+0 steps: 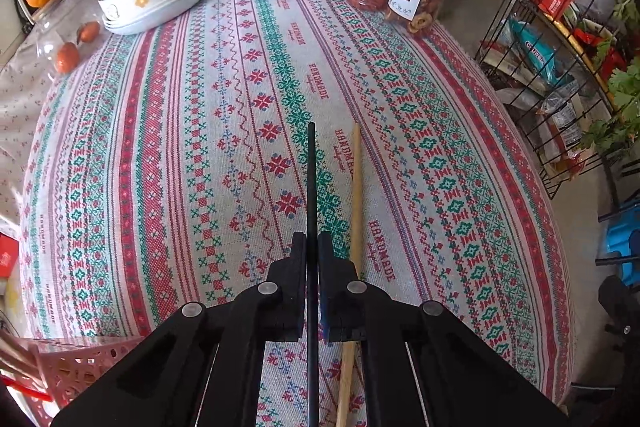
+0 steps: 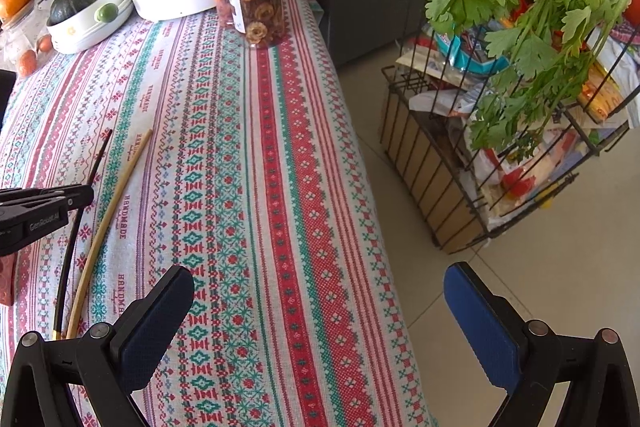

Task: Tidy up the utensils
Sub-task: 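Lower the left gripper onto the black chopstick and close on it, then lift the black chopstick with left while right grasps the last wooden chopstick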

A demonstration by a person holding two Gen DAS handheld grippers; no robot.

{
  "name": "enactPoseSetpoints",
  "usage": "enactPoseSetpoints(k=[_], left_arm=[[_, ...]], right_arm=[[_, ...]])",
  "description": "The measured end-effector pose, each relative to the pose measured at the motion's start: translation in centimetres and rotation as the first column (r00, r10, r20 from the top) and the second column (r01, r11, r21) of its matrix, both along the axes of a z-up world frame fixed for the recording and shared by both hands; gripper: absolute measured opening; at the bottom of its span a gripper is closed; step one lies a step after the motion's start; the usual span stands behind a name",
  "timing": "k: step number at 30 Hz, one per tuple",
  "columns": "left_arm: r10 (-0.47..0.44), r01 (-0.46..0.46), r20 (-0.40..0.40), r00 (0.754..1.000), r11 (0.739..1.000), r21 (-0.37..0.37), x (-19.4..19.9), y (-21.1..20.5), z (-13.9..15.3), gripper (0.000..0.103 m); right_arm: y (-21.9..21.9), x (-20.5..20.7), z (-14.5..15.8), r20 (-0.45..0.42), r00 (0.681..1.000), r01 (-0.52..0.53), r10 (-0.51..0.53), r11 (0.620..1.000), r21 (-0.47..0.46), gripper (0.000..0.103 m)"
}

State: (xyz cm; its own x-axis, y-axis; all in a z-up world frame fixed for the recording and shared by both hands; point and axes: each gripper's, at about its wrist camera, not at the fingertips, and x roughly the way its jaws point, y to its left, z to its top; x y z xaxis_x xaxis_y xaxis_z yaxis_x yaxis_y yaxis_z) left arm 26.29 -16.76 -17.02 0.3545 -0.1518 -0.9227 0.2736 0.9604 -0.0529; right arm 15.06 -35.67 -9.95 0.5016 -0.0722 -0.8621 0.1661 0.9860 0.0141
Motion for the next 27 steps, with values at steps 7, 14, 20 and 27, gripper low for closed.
enactPoseSetpoints(k=[7,14,20,27], left_arm=[[-0.068,0.076,0.120,0.990,0.995,-0.067,-5.6,2.7,5.8,0.005],[-0.085,0.116,0.232,0.969,0.986,-0.121,-11.4,6.5,11.2,0.005],[-0.079,0.137,0.300,0.951,0.974,-0.178,-15.2,9.8,14.4,0.005],[-0.048,0.139,0.367,0.929,0.964,-0.228,-17.5,13.2,16.8,0.005]], right_arm=[[0.8,-0.3,0.3,0.000,1.000,0.017,-0.017,0.997,0.072,0.102],[3.3,0.2,0.2,-0.008,1.000,-0.012,0.012,0.997,0.078,0.103],[6.0,2.2,-0.4,-0.002,0.999,-0.035,0.036,0.989,0.141,0.102],[9.9,6.3,-2.4,-0.019,0.996,-0.078,0.085,0.971,0.224,0.095]])
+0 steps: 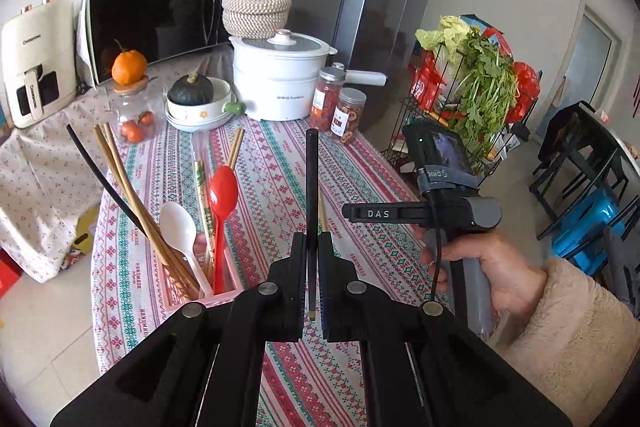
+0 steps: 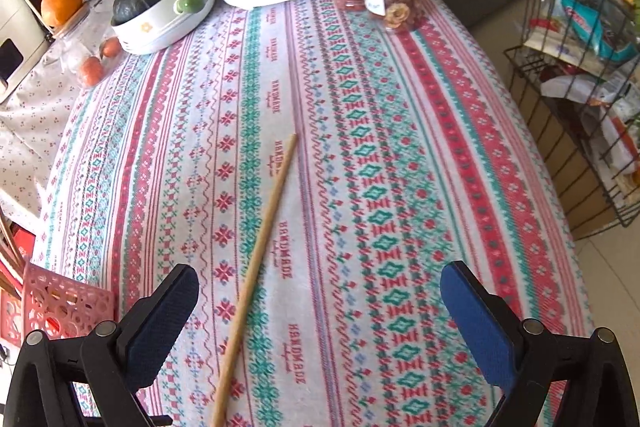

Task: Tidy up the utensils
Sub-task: 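Lift the black chopstick with left while right grasps the last wooden chopstick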

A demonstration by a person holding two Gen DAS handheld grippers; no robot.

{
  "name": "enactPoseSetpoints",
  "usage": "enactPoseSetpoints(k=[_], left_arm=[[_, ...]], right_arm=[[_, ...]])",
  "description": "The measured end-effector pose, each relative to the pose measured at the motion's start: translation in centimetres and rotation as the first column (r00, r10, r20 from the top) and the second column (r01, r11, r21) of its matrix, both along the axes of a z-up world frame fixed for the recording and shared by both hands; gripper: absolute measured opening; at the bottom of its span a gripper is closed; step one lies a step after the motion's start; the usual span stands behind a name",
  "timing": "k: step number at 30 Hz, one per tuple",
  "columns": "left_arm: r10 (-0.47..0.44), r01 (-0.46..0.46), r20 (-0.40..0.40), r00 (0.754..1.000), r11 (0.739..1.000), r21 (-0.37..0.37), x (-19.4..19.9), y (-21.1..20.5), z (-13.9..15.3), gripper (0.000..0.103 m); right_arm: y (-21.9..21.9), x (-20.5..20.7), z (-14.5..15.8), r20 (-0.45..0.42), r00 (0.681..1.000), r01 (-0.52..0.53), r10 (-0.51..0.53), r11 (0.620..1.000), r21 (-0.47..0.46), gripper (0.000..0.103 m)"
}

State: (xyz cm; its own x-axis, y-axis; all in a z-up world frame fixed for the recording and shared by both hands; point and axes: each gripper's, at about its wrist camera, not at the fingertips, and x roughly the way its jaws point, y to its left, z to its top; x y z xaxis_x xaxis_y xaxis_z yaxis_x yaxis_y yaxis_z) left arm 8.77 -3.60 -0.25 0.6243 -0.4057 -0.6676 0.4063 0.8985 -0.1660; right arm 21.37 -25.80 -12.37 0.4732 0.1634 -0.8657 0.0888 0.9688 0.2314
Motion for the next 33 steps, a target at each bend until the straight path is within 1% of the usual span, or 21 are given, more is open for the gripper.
enactPoseSetpoints(k=[3,5,7,8,11,13,14,15,16,17,18,19,23,28,33], left_arm=[[0.009,-0.009,0.023,1.000,1.000,-0.016,-0.6,1.4,0.8,0.005],[0.015,-0.014,0.033,0.999,1.000,-0.022,-1.0,2.5,1.2,0.005],[0.020,-0.019,0.033,0.999,0.999,-0.032,-1.2,3.6,1.5,0.005],[0.024,-0.023,0.032,0.999,0.999,-0.038,-1.3,4.0,1.6,0.005],[0.036,-0.034,0.032,0.999,0.998,-0.045,-1.4,5.2,1.8,0.005],[0.041,-0.039,0.029,0.999,0.998,-0.048,-1.5,5.7,1.7,0.005],[0.041,-0.040,0.025,0.999,0.998,-0.047,-1.4,5.9,1.6,0.005],[0.044,-0.042,0.023,0.999,0.998,-0.049,-1.4,6.0,1.6,0.005],[0.046,-0.045,0.019,0.999,0.998,-0.051,-1.4,6.2,1.5,0.005],[0.047,-0.046,0.017,0.999,0.998,-0.054,-1.4,6.3,1.5,0.005],[0.049,-0.047,0.017,0.999,0.997,-0.057,-1.4,6.4,1.5,0.005],[0.051,-0.050,0.018,0.999,0.997,-0.058,-1.4,6.5,1.6,0.005],[0.054,-0.053,0.027,0.998,0.997,-0.060,-1.6,6.7,1.8,0.005],[0.066,-0.063,0.043,0.997,0.996,-0.063,-2.0,7.0,2.1,0.005],[0.071,-0.067,0.061,0.996,0.996,-0.064,-2.5,7.0,2.4,0.005]], right_arm=[[1.5,1.8,-1.3,-0.016,1.000,-0.016,0.015,1.000,-0.024,0.082],[2.2,2.8,-2.2,-0.037,0.999,-0.018,0.018,1.000,-0.011,0.079],[2.7,3.7,-3.1,-0.053,0.998,-0.019,0.018,1.000,-0.010,0.072],[2.9,4.0,-3.5,-0.062,0.998,-0.019,0.018,1.000,-0.020,0.070],[3.6,4.7,-4.7,-0.100,0.995,-0.031,0.026,0.998,-0.050,0.059],[4.5,4.9,-4.9,-0.105,0.994,-0.050,0.039,0.994,-0.100,0.049],[4.9,4.9,-4.9,-0.110,0.993,-0.063,0.049,0.989,-0.131,0.048],[5.2,4.9,-5.0,-0.113,0.992,-0.070,0.053,0.984,-0.162,0.041],[5.4,4.8,-5.0,-0.108,0.992,-0.078,0.059,0.980,-0.181,0.031],[5.5,4.6,-4.9,-0.104,0.992,-0.085,0.067,0.981,-0.172,0.024],[5.4,4.5,-4.9,-0.106,0.992,-0.085,0.068,0.983,-0.164,0.011],[5.2,4.3,-4.9,-0.108,0.992,-0.086,0.070,0.985,-0.152,0.008],[4.5,3.1,-4.3,-0.081,0.993,-0.096,0.087,0.988,-0.118,0.006],[4.1,1.0,-0.8,0.025,0.993,-0.112,0.115,0.989,-0.092,0.006],[3.9,-2.4,3.0,0.143,0.980,-0.131,0.141,0.988,-0.078,0.006]])
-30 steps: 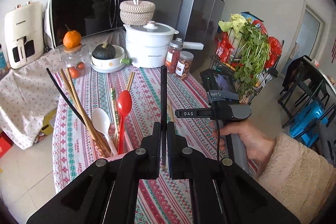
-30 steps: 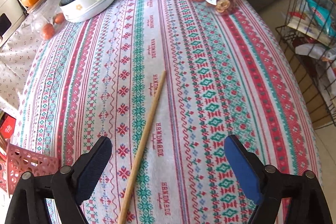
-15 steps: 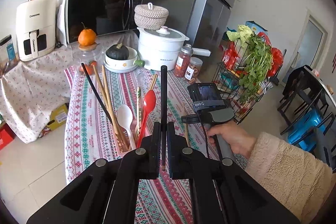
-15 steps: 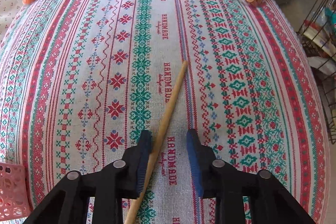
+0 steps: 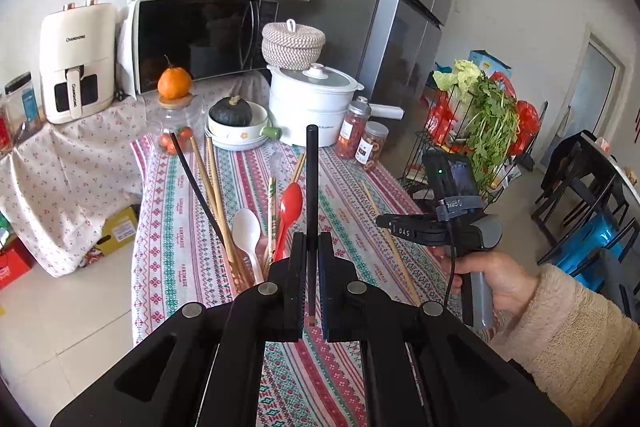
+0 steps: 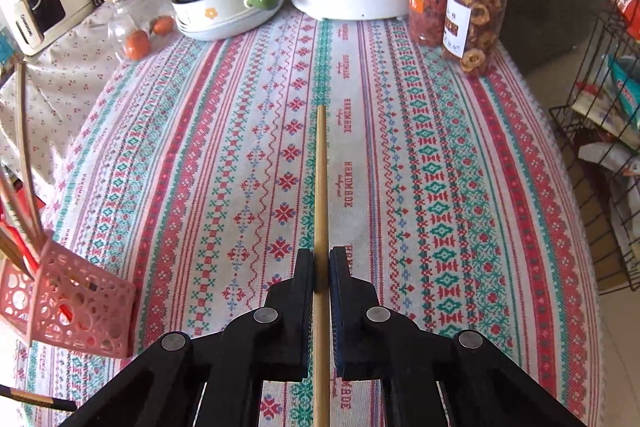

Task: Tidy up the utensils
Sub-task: 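Drop the black chopstick into the basket with left while right carries the wooden chopstick over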

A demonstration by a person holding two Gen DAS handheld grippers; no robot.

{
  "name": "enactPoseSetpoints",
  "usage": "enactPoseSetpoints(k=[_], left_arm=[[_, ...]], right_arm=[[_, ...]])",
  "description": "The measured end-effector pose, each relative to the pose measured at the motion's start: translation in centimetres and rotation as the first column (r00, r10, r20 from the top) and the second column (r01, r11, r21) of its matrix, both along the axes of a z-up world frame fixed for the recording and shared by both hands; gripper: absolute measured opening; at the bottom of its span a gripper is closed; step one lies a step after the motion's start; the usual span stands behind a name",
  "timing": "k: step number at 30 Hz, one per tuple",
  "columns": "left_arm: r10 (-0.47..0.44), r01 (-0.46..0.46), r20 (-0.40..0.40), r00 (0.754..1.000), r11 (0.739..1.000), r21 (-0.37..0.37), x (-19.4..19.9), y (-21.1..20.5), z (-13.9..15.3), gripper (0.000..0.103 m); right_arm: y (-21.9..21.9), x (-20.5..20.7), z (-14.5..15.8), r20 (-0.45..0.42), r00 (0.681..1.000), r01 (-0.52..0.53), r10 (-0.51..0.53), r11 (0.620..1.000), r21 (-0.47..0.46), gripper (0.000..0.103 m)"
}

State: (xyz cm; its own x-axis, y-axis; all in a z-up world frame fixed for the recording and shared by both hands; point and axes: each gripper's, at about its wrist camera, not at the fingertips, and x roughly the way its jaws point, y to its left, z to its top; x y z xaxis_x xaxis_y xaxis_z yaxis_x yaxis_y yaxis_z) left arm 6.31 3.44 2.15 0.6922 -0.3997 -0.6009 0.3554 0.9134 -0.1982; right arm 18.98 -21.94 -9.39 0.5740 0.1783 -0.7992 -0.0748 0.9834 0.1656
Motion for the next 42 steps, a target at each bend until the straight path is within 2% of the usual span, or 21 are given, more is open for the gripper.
enactPoseSetpoints(k=[8,13,18,24,28,31,42], left_arm=[[0.014,-0.013,0.053,0.999,1.000,-0.029,-1.0,0.5,1.3,0.005],[0.051,-0.045,0.113,0.992,0.997,-0.058,-1.5,1.4,2.7,0.005],[0.096,-0.087,0.178,0.979,0.995,-0.055,-1.9,2.3,4.0,0.005],[0.135,-0.146,0.235,0.962,0.989,0.028,-1.5,2.4,4.0,0.005],[0.145,-0.162,0.204,0.968,0.984,0.069,0.2,2.2,2.4,0.005],[0.155,-0.183,0.238,0.959,0.978,0.103,1.0,2.0,2.1,0.006],[0.164,-0.178,0.222,0.961,0.983,0.045,2.7,2.6,2.4,0.005]], right_arm=[[-0.4,-5.6,5.6,0.192,0.981,-0.040,0.030,0.998,0.050,0.006],[-0.7,-7.9,8.5,0.319,0.947,-0.053,0.019,0.994,0.098,0.006],[-0.6,-9.1,10.4,0.416,0.910,-0.059,-0.004,0.989,0.138,0.006],[0.1,-9.1,10.9,0.462,0.887,-0.056,-0.020,0.987,0.151,0.006],[1.2,-8.8,11.0,0.480,0.877,-0.062,-0.019,0.986,0.152,0.006],[2.4,-8.6,11.1,0.498,0.867,-0.069,-0.019,0.985,0.158,0.006],[8.5,-7.7,11.6,0.561,0.827,-0.139,0.018,0.975,0.173,0.006]])
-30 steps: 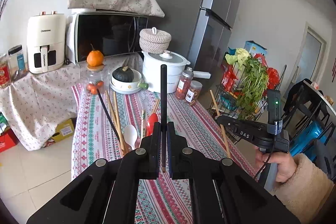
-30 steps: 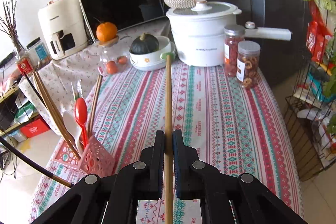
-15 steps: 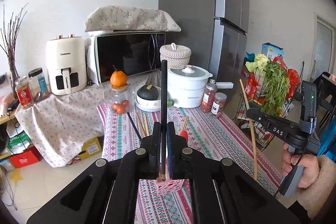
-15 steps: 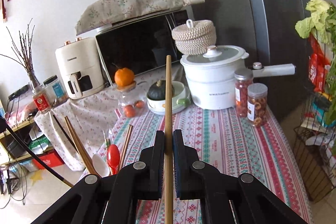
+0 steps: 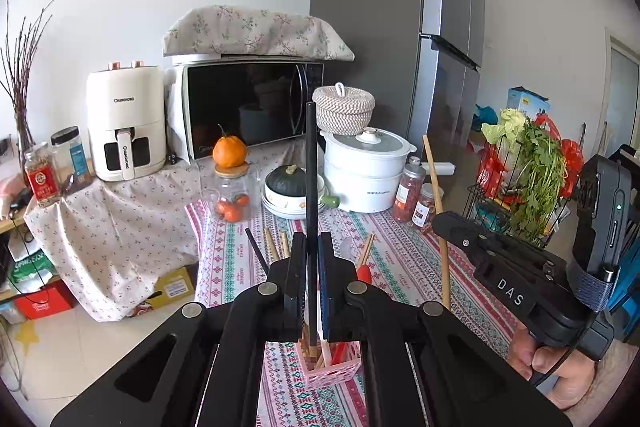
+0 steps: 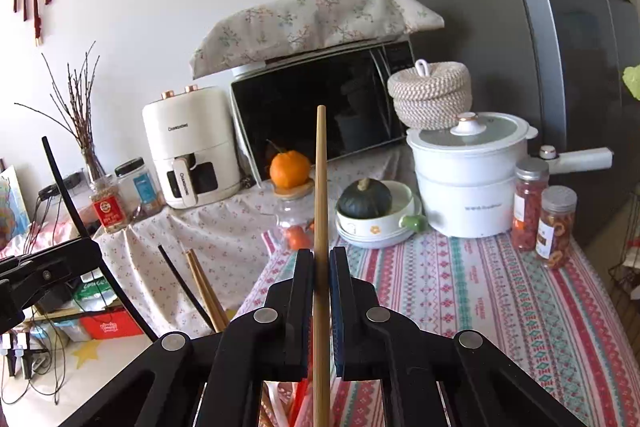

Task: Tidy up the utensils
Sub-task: 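Drop the black chopstick into the basket with left while right carries the wooden chopstick over, then lower the wooden chopstick into the pink basket and open the right gripper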

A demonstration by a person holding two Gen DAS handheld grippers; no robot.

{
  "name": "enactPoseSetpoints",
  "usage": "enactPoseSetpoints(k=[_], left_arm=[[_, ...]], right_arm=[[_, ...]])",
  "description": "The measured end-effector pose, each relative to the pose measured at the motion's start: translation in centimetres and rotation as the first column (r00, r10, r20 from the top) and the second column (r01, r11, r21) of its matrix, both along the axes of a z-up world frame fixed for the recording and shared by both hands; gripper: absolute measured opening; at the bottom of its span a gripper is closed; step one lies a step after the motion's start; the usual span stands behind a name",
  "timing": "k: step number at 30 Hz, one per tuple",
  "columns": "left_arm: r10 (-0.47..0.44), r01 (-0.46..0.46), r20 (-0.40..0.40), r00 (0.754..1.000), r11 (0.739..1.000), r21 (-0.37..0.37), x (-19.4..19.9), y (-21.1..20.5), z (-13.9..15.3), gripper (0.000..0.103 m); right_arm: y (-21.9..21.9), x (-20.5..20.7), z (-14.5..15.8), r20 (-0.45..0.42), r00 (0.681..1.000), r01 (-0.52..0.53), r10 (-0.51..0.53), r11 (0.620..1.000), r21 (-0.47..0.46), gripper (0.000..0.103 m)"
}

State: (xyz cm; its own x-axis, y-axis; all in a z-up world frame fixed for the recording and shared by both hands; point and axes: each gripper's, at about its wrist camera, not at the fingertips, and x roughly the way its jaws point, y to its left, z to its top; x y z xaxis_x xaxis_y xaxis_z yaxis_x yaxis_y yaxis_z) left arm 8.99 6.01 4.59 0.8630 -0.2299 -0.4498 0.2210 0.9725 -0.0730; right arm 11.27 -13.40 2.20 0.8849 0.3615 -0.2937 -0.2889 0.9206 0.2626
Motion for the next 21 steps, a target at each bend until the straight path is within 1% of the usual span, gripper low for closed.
enactPoseSetpoints(k=[4,8,13,17,18,19,20,21], left_arm=[[-0.002,0.001,-0.033,0.999,1.000,-0.017,0.9,0.1,-0.7,0.005],[-0.002,-0.001,-0.085,0.996,0.999,-0.042,2.3,0.3,-1.7,0.005],[-0.012,0.000,-0.172,0.985,0.998,-0.070,4.5,0.5,-3.7,0.005],[-0.009,-0.010,-0.199,0.980,0.995,-0.097,5.3,1.0,-4.4,0.008],[-0.006,-0.015,-0.202,0.979,0.995,-0.100,5.3,1.2,-4.3,0.017],[-0.002,-0.020,-0.203,0.979,0.994,-0.104,5.2,1.3,-4.2,0.033],[0.014,-0.035,-0.198,0.980,0.994,-0.104,5.0,1.6,-4.1,0.037],[0.028,-0.048,-0.194,0.981,0.994,-0.103,4.9,1.9,-4.0,0.046]], right_arm=[[1.5,0.5,0.0,0.021,1.000,0.005,-0.006,1.000,0.026,0.006],[2.7,0.9,-0.1,0.049,0.998,0.035,-0.038,0.998,0.047,0.006],[4.4,1.5,-0.4,0.086,0.993,0.077,-0.081,0.996,0.051,0.006],[5.6,1.8,-0.7,0.124,0.985,0.118,-0.121,0.993,0.030,0.006],[5.8,1.8,-0.8,0.133,0.983,0.127,-0.129,0.992,0.026,0.006],[6.0,1.9,-0.8,0.139,0.981,0.133,-0.135,0.991,0.024,0.006],[6.1,1.9,-0.9,0.144,0.980,0.135,-0.137,0.991,0.024,0.006],[6.1,1.9,-1.0,0.148,0.978,0.142,-0.144,0.990,0.028,0.007]])
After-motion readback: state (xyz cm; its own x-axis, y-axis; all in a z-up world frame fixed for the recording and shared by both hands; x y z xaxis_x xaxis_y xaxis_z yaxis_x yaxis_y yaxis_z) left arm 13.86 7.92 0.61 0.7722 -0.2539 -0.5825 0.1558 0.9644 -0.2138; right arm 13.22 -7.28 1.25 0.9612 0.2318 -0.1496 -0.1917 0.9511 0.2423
